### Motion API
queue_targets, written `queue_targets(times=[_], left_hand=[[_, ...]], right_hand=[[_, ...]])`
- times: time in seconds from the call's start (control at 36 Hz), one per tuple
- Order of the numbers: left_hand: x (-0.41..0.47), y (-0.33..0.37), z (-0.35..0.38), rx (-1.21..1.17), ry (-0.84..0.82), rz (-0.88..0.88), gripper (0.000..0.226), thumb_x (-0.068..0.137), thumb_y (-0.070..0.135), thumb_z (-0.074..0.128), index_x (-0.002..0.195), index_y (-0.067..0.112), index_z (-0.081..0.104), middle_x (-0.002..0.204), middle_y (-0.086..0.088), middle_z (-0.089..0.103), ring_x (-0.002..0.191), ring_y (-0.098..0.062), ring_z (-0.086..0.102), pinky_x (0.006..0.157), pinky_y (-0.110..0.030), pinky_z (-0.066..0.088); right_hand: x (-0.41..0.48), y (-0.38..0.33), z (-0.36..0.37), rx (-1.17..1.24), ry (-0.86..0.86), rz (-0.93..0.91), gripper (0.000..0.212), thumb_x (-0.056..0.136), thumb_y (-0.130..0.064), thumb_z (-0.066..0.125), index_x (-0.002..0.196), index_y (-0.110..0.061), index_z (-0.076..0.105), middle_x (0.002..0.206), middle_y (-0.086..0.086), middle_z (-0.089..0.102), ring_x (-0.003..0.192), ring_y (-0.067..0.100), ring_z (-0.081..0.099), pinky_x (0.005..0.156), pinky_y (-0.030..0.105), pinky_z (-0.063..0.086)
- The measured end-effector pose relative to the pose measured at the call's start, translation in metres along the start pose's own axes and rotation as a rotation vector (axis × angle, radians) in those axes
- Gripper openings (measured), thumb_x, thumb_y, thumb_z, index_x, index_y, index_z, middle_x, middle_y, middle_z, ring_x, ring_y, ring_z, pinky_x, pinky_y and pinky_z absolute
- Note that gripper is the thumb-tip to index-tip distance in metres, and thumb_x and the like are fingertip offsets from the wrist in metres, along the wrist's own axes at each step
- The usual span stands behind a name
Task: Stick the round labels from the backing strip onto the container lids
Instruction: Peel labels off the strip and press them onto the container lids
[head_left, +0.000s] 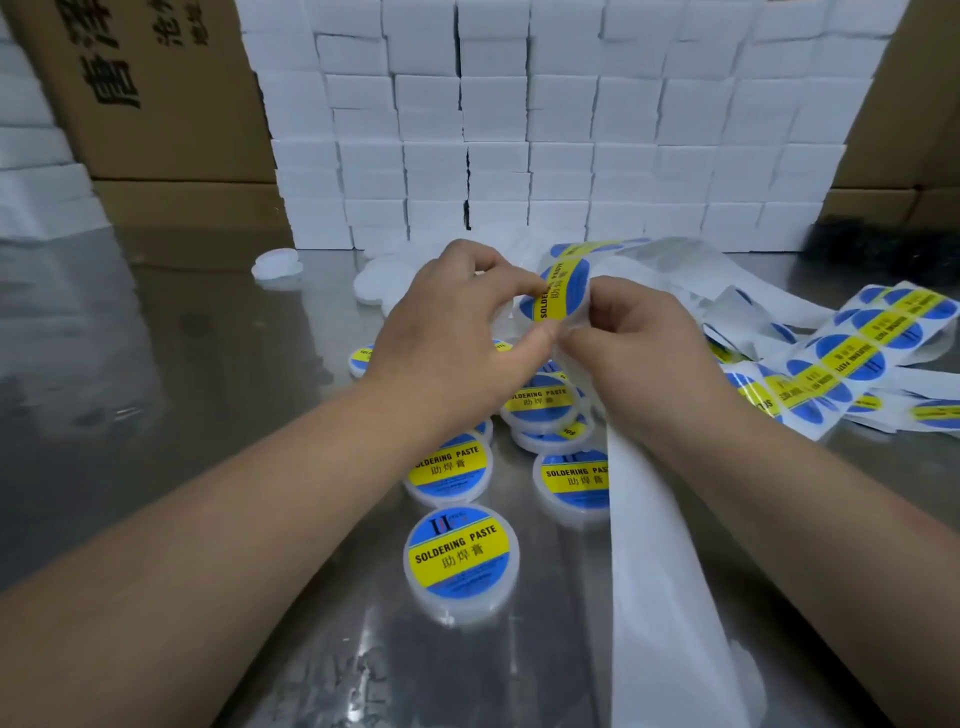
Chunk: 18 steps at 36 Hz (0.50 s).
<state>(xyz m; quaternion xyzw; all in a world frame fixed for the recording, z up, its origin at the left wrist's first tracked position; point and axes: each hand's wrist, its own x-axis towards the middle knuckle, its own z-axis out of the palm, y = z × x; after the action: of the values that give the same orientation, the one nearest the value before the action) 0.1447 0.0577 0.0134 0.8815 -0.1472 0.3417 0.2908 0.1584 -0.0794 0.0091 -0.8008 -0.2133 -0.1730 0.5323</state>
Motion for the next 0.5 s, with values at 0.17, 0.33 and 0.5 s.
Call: queue_targets(times=[0.17, 0.33, 0.5], left_hand=[[0.0010, -0.0037, -0.0007, 0.072, 0.044, 0.074, 0.031, 0.074, 0.037, 0.071, 0.102, 0.023, 0.069, 0.101, 0.010, 0.042, 0.099, -0.017, 0.051, 0.074, -0.025, 0.036], [0.0012, -0.0065, 0.0010, 0.087, 0.047, 0.080, 0.028, 0.073, 0.035, 0.074, 0.098, 0.021, 0.070, 0.101, 0.009, 0.041, 0.100, -0.019, 0.052, 0.076, -0.024, 0.035], [0.0020, -0.0099, 0.0036, 0.102, 0.005, -0.001, 0.027, 0.081, 0.041, 0.061, 0.103, 0.026, 0.068, 0.103, 0.014, 0.038, 0.107, -0.013, 0.048, 0.076, -0.020, 0.028]], right_hand=[[0.0017, -0.0037, -0.0020, -0.077, -0.008, -0.007, 0.020, 0.087, -0.005, 0.048, 0.096, 0.007, 0.060, 0.097, 0.027, 0.062, 0.095, 0.041, 0.055, 0.080, 0.049, 0.047], [0.0017, -0.0016, -0.0033, -0.147, -0.038, -0.032, 0.018, 0.088, -0.007, 0.046, 0.086, 0.002, 0.061, 0.078, 0.017, 0.062, 0.063, 0.014, 0.041, 0.057, 0.029, 0.036], [0.0018, 0.0013, -0.0038, -0.185, -0.070, -0.075, 0.021, 0.086, -0.011, 0.050, 0.066, -0.015, 0.049, 0.051, -0.005, 0.045, 0.051, 0.012, 0.039, 0.046, 0.022, 0.031]])
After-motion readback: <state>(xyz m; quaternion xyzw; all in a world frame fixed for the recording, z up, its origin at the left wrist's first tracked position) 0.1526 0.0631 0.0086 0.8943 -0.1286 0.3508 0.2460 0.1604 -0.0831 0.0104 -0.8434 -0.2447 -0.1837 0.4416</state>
